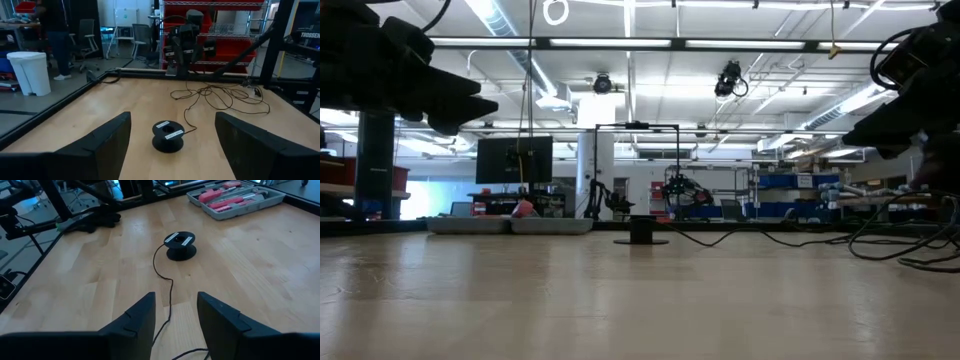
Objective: Coil cords
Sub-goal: Return to Home Position
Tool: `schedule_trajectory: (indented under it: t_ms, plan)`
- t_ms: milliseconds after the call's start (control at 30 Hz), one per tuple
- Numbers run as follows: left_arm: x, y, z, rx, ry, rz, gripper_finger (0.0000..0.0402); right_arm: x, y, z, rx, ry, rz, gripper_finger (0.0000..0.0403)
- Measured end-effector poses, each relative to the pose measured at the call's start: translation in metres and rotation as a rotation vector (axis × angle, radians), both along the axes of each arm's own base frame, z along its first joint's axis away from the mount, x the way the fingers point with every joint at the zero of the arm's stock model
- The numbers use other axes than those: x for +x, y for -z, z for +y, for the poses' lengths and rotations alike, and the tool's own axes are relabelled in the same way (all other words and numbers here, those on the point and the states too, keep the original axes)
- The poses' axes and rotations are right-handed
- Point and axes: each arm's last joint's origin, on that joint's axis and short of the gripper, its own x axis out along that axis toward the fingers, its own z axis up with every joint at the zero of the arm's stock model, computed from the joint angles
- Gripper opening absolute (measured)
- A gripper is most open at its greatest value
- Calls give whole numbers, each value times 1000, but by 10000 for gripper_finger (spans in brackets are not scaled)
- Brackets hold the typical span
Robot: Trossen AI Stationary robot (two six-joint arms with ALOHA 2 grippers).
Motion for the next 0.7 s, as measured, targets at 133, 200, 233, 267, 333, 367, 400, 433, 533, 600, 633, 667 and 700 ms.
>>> schedule_trajectory:
  t_ms: [133,200,233,267,333,367,400,433,533,600,633,667,700]
  plan:
    - [0,0,0,-8,1,0,294,0,-1,0,-1,-1,-6,146]
    - [0,0,0,-14,1,0,294,-1,-2,0,-12,-23,9,146]
    - [0,0,0,-20,1,-1,294,-1,-4,0,-19,-36,11,145]
    - [0,0,0,-26,1,-1,294,-2,-9,1,-22,-47,-1,145]
    - [0,0,0,-32,1,-2,294,-4,-14,0,-20,-56,-20,144]
    - [0,0,0,-33,1,-1,294,-5,-14,0,-21,-57,-15,144]
    - [0,0,0,-34,1,-1,294,-7,-12,0,-22,-58,-4,144]
    - [0,0,0,-34,1,-1,294,-9,-11,-1,-22,-57,-2,144]
    - [0,0,0,-31,1,-1,294,-11,-16,-1,-23,-53,-59,144]
    - [0,0,0,-31,0,-2,294,-10,-17,-1,-41,-57,-70,144]
    - [0,0,0,-34,0,-4,294,-10,-17,-1,-44,-50,-73,144]
    - [0,0,0,-35,0,-5,294,-10,-19,-2,-45,-39,-85,144]
    - [0,0,0,-38,0,-7,294,-10,-19,-2,-48,-31,-95,144]
